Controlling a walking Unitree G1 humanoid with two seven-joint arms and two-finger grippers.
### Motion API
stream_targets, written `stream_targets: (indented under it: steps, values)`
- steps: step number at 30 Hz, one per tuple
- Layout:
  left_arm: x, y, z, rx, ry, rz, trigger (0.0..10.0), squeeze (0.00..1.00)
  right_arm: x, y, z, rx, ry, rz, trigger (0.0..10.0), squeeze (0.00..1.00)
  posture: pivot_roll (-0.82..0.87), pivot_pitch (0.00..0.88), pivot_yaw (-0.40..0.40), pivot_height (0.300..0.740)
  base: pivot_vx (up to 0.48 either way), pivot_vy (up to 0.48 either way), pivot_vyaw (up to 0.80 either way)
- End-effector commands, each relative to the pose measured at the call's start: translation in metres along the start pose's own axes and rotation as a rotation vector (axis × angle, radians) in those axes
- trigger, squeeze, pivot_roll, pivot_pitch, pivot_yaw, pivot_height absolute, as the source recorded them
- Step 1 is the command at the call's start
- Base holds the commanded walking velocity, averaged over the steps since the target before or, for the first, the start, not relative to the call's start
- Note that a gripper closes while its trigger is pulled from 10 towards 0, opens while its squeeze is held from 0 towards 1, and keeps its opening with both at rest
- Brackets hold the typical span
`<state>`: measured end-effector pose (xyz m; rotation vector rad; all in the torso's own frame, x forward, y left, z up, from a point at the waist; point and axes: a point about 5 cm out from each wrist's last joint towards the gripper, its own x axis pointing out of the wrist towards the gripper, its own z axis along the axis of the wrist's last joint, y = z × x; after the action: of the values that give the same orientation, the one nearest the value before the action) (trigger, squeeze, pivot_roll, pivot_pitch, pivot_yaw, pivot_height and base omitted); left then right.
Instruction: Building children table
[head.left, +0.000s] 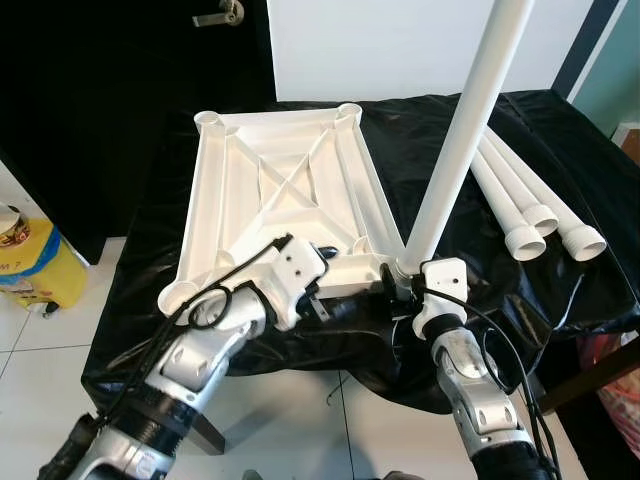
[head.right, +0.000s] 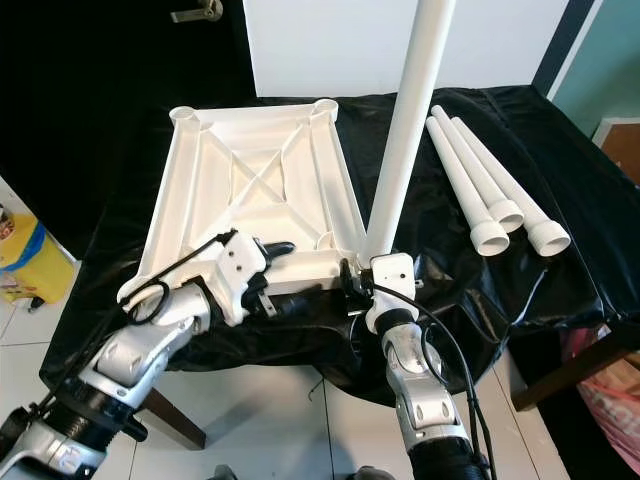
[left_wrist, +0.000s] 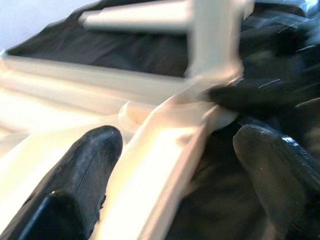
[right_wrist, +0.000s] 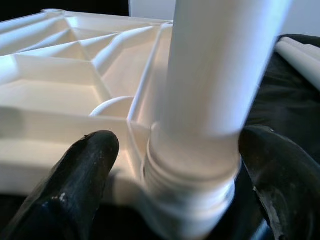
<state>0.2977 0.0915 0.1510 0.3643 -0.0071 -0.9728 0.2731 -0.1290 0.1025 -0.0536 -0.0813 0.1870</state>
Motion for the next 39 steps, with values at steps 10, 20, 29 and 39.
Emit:
stream_targets:
  steps: [10, 20, 29, 39]
  values:
    - [-0.002, 0.038, -0.014, 0.036, 0.128, 0.208, 10.0, 0.0, -0.024, 0.006, -0.005, -0.007, 0.012, 0.166, 10.0, 0.0, -0.05, 0.051, -0.008, 0.74, 0.0, 0.0, 0.0]
    - [0.004, 0.056, -0.018, 0.067, 0.202, 0.235, 10.0, 0.0, -0.041, 0.002, -0.003, 0.004, -0.001, 0.285, 10.0, 0.0, -0.07, 0.057, 0.0, 0.74, 0.0, 0.0, 0.0]
    - [0.016, 0.062, -0.015, 0.072, 0.238, 0.23, 10.0, 0.0, -0.046, -0.002, -0.006, 0.013, 0.029, 0.364, 10.0, 0.0, -0.08, 0.054, 0.015, 0.74, 0.0, 0.0, 0.0]
    - [0.036, 0.055, -0.025, 0.007, 0.347, 0.142, 10.0, 0.0, -0.052, -0.004, -0.007, 0.012, 0.043, 0.414, 10.0, 0.0, -0.1, 0.062, 0.023, 0.74, 0.0, 0.0, 0.0]
